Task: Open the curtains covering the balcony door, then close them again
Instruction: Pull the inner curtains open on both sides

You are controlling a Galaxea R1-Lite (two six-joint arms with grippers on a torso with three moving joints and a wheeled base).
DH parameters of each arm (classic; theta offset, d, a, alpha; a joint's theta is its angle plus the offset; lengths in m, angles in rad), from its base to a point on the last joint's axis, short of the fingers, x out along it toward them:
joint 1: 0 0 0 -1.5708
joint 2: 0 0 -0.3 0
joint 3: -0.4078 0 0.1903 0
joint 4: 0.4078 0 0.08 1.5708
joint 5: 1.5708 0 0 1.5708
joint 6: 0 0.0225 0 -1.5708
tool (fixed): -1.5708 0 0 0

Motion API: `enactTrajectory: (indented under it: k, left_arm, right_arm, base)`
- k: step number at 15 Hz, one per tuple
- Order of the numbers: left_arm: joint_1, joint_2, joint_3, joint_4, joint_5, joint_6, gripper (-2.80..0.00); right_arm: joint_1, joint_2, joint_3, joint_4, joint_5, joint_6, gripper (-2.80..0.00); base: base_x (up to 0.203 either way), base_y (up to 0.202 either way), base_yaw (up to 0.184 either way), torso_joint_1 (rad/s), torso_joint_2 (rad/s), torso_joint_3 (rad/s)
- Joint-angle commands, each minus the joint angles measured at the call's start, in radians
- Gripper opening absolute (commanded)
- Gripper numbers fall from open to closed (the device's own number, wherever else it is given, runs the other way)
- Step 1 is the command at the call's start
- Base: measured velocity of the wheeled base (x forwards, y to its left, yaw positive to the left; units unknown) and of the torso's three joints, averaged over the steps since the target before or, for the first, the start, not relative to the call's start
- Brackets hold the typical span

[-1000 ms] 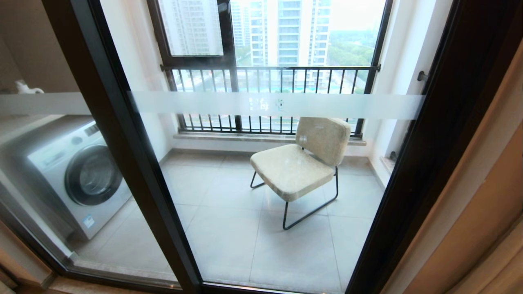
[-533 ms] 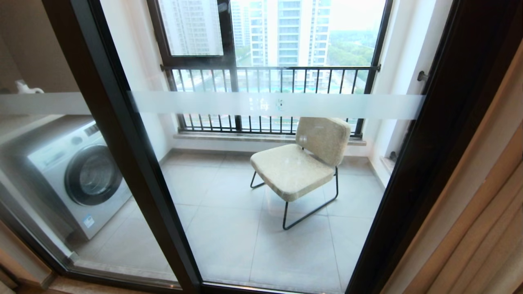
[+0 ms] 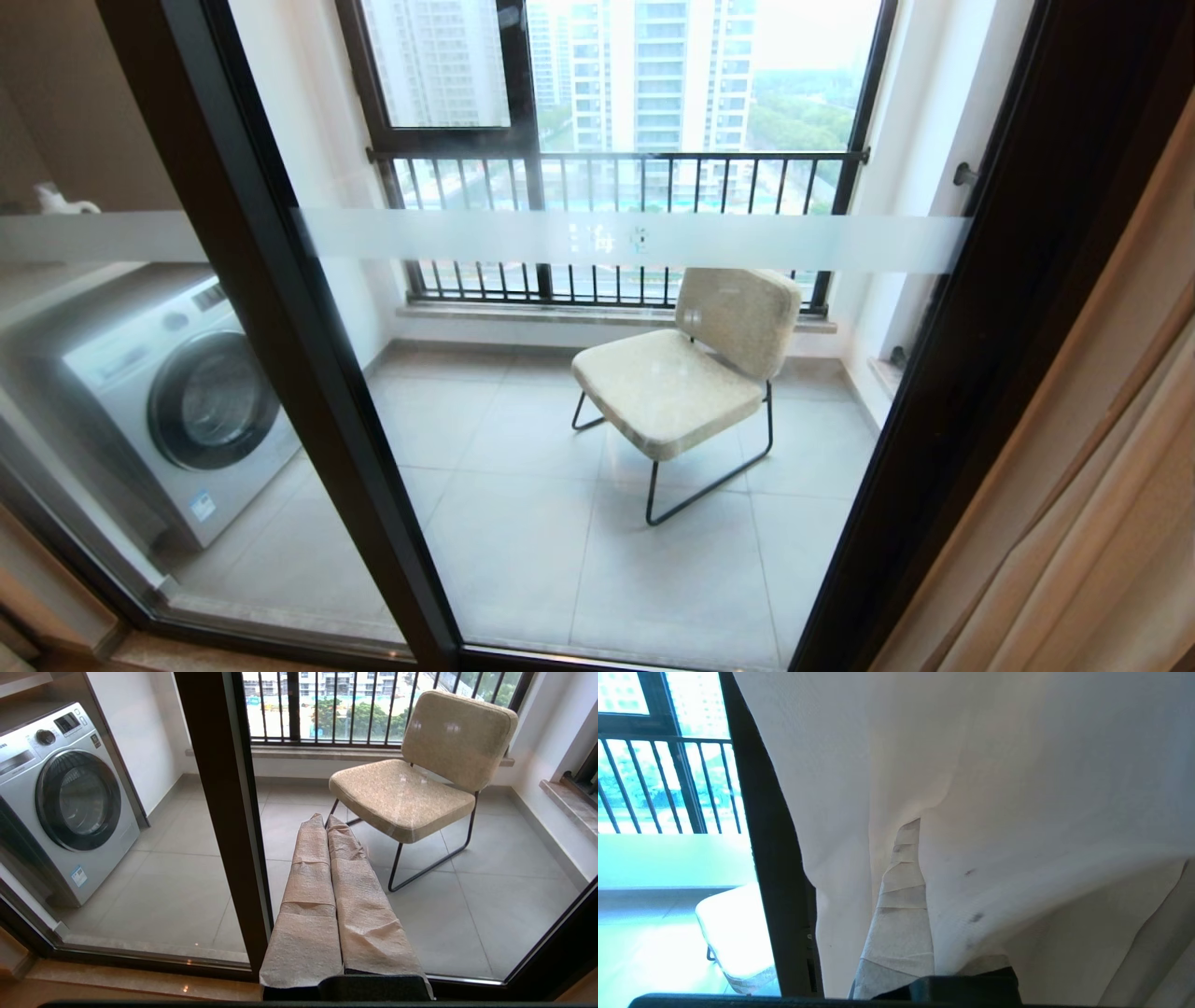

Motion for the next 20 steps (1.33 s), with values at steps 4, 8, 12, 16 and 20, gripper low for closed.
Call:
enactTrajectory:
  k: [4, 8, 12, 16, 20]
  left_arm:
    - [0.0, 0.0, 0.0, 0.0, 0.001, 0.0, -2.8]
    - [0.0, 0.0, 0.0, 0.0, 0.001, 0.0, -2.8]
    - [0.0, 0.0, 0.0, 0.0, 0.001, 0.0, -2.8]
    - [0.0, 0.0, 0.0, 0.0, 0.001, 0.0, -2.8]
    - [0.0, 0.0, 0.0, 0.0, 0.001, 0.0, -2.8]
  right_arm:
    - [-0.001, -0.045, 0.018, -0.004, 0.004, 0.001, 0.0]
    - [-0.001, -0.109, 0.073, -0.002, 0.002, 0.001, 0.0]
    - [-0.001, -0.22, 0.151, 0.015, -0.001, 0.001, 0.0]
    - [-0.001, -0.385, 0.269, 0.041, -0.001, 0.0, 0.0]
    - [-0.001, -0.583, 0.376, 0.125, -0.004, -0.006, 0.0]
  base:
    - [0.0, 0.0, 0.0, 0.0, 0.0, 0.0]
    - [0.0, 0.0, 0.0, 0.0, 0.0, 0.0]
    - [0.0, 0.0, 0.0, 0.0, 0.0, 0.0]
    - [0.0, 0.0, 0.0, 0.0, 0.0, 0.0]
    - [0.0, 0.0, 0.0, 0.0, 0.0, 0.0]
